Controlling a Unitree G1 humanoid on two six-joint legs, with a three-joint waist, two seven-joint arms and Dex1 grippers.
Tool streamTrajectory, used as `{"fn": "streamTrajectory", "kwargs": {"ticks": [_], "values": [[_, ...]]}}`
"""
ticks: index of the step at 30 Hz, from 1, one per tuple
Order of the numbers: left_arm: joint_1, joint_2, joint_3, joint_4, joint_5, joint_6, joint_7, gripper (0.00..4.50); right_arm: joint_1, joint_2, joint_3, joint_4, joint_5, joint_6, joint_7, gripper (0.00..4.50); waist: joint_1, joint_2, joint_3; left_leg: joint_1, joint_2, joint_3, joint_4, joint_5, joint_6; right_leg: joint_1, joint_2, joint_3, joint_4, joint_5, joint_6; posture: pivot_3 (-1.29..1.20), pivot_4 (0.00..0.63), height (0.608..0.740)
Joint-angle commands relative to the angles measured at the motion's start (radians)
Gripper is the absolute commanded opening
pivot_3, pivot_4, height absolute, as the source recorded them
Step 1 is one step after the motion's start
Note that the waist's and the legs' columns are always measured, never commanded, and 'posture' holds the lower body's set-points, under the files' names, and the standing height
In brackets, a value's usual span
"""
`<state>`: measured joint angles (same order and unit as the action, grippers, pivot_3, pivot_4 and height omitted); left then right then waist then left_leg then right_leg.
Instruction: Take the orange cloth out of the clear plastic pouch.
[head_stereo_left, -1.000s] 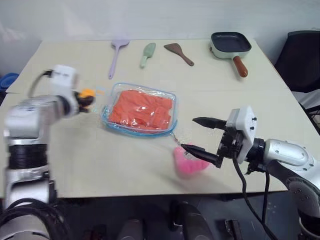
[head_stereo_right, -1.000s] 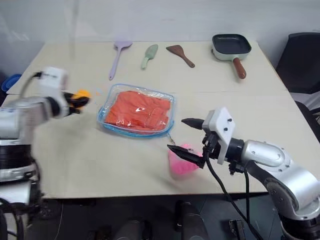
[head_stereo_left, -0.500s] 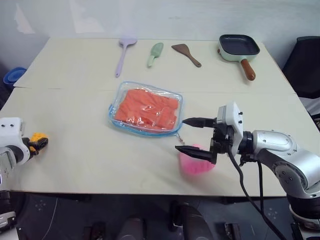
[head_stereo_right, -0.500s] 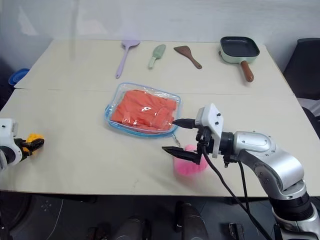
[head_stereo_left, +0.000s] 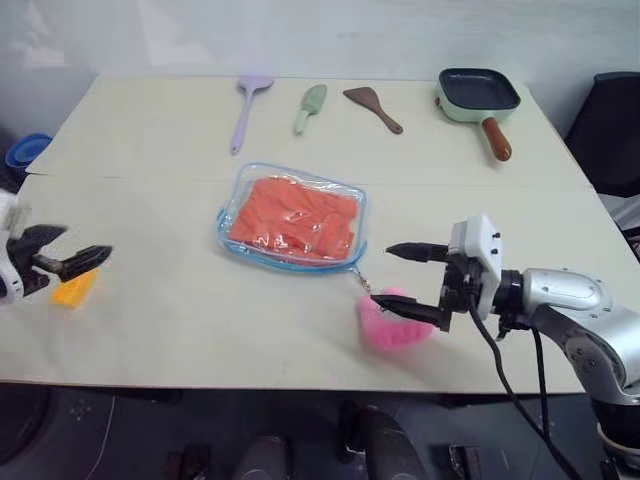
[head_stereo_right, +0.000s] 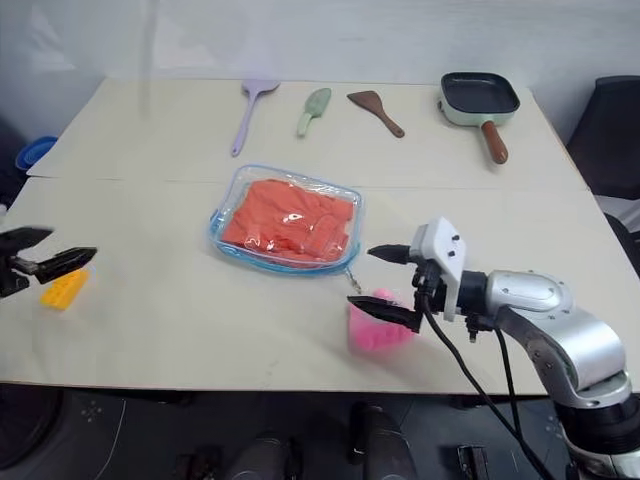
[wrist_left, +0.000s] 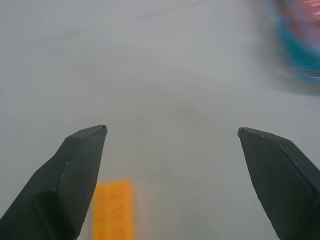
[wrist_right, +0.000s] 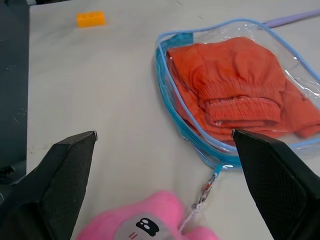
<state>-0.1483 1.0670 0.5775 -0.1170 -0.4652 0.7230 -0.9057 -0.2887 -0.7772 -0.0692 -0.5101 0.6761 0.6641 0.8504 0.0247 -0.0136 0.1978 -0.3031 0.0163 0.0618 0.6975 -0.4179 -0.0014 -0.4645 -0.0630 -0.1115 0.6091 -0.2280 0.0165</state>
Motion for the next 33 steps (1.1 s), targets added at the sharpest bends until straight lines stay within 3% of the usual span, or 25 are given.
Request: {"fn": "streamTrajectory", "kwargs": {"ticks": [1,6,9,15,19,26,33], "values": [[-0.062,0.033,-0.131,-0.054,-0.011,-0.128,-0.134,4.46,0.031,-0.018,-0.060,-0.056,0.005,-0.008,-0.020,4.50,-0.001,0.001,0.000,0.000,0.000,0.000,0.000,0.000,0.000,0.000,0.000,0.000,0.001,0.000,0.000,0.00,0.150,0.740],[-0.305,-0.010,-0.505,0.085,0.247,-0.472,-0.213,4.46,0.086,-0.021,-0.097,-0.097,0.008,-0.004,-0.050,4.50,0.001,0.001,0.001,0.001,0.000,0.002,0.000,0.001,-0.001,0.001,0.002,0.002,0.004,0.000,-0.001,0.00,0.150,0.740],[-0.483,-0.082,-0.662,0.323,0.423,-0.717,-0.196,4.46,0.114,-0.015,-0.121,-0.123,0.012,0.001,-0.079,4.50,-0.001,0.001,0.001,0.001,-0.001,0.004,0.000,0.001,-0.001,0.001,0.003,0.002,0.004,0.000,-0.001,0.00,0.150,0.740],[-0.719,-0.193,-0.815,0.724,0.610,-1.083,-0.173,4.46,0.181,0.018,-0.170,-0.200,0.056,0.028,-0.165,4.50,-0.003,0.001,0.001,0.000,-0.001,0.006,0.000,0.001,0.001,0.000,0.004,0.001,0.006,0.000,0.000,0.00,0.150,0.740],[-0.818,-0.248,-0.842,0.902,0.669,-1.193,-0.129,4.46,0.197,0.018,-0.178,-0.230,0.065,0.040,-0.202,4.50,0.000,0.001,0.001,-0.001,-0.001,0.006,0.001,0.000,0.003,0.000,0.004,0.001,0.006,0.001,0.002,0.00,0.150,0.740],[-0.837,-0.283,-0.855,1.013,0.700,-1.293,-0.127,2.34,0.209,0.009,-0.179,-0.252,0.080,0.047,-0.240,4.50,-0.001,0.000,0.000,-0.001,-0.002,0.006,0.001,0.000,0.006,0.000,0.003,0.002,0.004,0.002,0.004,0.00,0.150,0.740],[-0.663,-0.246,-0.807,0.801,0.657,-1.116,-0.154,0.21,0.202,-0.008,-0.180,-0.253,0.090,0.064,-0.236,4.50,-0.006,0.000,0.000,0.000,-0.001,0.006,0.001,0.000,0.006,0.001,0.003,0.003,0.005,0.003,0.004,0.00,0.150,0.740]]}}
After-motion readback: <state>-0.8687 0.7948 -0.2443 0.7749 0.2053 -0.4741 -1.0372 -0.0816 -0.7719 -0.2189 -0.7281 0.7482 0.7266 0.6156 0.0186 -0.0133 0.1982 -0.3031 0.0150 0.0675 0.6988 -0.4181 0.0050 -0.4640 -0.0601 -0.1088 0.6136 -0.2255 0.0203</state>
